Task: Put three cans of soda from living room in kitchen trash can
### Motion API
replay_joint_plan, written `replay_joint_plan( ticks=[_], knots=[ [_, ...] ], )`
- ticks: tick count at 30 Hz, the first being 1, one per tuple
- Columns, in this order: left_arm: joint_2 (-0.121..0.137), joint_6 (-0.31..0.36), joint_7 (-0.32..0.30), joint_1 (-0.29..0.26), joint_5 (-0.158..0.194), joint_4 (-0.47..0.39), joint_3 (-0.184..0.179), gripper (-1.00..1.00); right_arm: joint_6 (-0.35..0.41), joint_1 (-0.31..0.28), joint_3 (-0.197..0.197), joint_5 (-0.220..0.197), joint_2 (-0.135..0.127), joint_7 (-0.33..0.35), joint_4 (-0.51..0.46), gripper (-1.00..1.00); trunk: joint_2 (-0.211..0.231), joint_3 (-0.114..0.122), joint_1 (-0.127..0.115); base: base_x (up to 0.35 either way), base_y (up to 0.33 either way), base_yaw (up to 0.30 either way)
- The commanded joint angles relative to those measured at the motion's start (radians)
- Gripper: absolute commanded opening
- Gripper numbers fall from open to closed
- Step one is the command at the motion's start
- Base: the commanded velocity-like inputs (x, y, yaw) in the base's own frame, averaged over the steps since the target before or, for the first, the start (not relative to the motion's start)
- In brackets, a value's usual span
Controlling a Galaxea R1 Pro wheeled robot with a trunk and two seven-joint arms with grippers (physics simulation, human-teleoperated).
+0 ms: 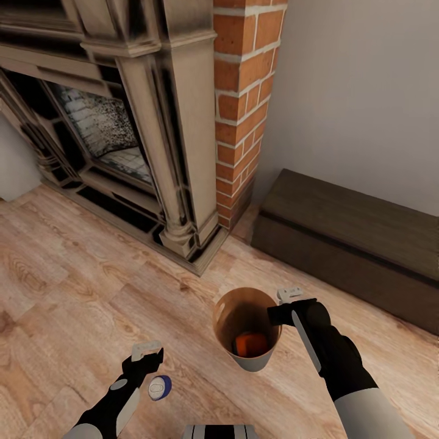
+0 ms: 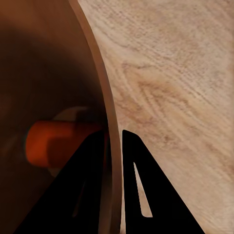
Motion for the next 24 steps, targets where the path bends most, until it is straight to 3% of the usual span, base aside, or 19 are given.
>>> replay_joint_plan(
  ticks=[1,24],
  knots=[
    [0.0,0.0,0.0,0.0,0.0,0.0,0.0,1.0,0.0,0.0,0.0,-0.016,0.0,0.005,0.0,-1.0,0.0,0.0,0.0,-0.032,0.0,0.0],
    [0.0,0.0,0.0,0.0,0.0,0.0,0.0,1.0,0.0,0.0,0.0,-0.016,0.0,0.005,0.0,-1.0,0.0,0.0,0.0,-0.028,0.0,0.0]
  ],
)
